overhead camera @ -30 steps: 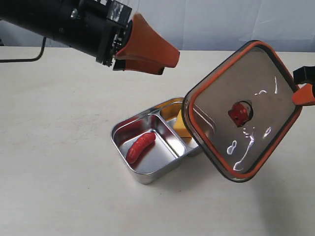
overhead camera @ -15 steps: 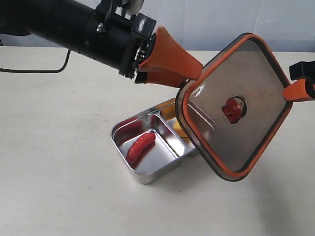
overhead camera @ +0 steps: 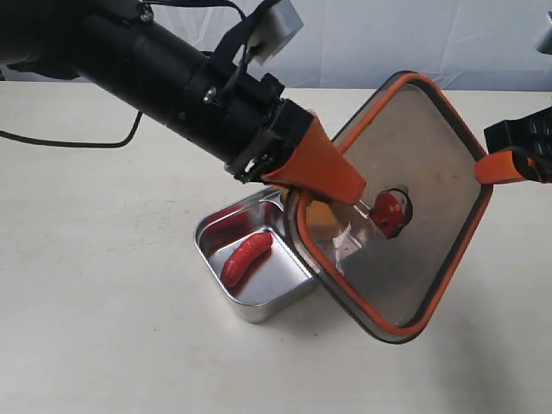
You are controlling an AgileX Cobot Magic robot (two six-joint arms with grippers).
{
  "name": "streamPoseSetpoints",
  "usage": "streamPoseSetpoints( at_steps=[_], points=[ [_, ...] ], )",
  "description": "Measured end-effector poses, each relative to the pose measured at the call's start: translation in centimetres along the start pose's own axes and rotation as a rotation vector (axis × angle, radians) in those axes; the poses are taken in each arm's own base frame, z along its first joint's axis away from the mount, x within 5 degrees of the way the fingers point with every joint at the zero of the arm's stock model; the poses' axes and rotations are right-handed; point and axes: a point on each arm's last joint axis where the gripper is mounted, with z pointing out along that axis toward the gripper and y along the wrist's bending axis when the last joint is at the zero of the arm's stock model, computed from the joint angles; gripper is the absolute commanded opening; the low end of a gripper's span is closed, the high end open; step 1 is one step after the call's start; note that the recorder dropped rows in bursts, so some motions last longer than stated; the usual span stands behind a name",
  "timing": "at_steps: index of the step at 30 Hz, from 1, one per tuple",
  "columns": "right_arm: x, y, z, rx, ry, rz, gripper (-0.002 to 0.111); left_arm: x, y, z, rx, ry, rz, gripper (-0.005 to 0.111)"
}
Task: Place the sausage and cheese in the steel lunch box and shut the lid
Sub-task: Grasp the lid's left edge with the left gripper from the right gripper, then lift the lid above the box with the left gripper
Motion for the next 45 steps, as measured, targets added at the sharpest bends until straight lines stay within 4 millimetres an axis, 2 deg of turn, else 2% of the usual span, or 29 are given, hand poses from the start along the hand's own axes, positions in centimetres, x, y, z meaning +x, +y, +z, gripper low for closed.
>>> streamPoseSetpoints(
  at_steps=[4,11,12,14,17,18,24,34,40,45],
  points=[
    [0.0,0.0,0.0,0.001,-0.002,0.000,-0.001,0.1,0.2,0.0,-0.027,0.011,0.000,0.001],
    [-0.1,-0.1,-0.1,0.013,-0.017,-0.003,0.001,-0.2,1.1,0.2,-0.094,-0.028,-0.010,0.000],
    [-0.1,-0.1,-0.1,0.013,-0.018,-0.004,0.004,-0.3,1.2,0.2,-0.104,-0.031,-0.007,0.000],
    [-0.1,-0.1,-0.1,0.013,-0.018,-0.004,0.019,-0.3,1.3,0.2,-0.121,-0.034,-0.002,0.000],
    [-0.1,0.0,-0.1,0.004,-0.013,0.000,0.045,-0.4,1.5,0.1,-0.145,-0.040,0.011,0.000],
    [-0.1,0.1,-0.1,-0.003,-0.010,0.004,0.049,-0.4,1.6,0.1,-0.151,-0.040,0.015,0.000],
    [-0.2,0.4,-0.4,-0.009,-0.035,0.043,0.049,-0.5,1.8,0.1,-0.172,-0.058,0.022,0.000],
    [-0.6,-1.0,-3.4,0.290,-0.116,0.098,0.049,-0.7,3.0,-1.3,-0.235,-0.088,0.018,0.000],
    [-0.4,-0.9,-4.1,0.319,-0.131,0.110,0.049,-0.7,2.7,-3.5,-0.407,-0.080,0.145,0.000],
    [-0.3,-0.8,-4.2,0.317,-0.133,0.115,0.049,-0.6,0.9,-6.9,-0.674,-0.087,0.333,0.000]
  ],
)
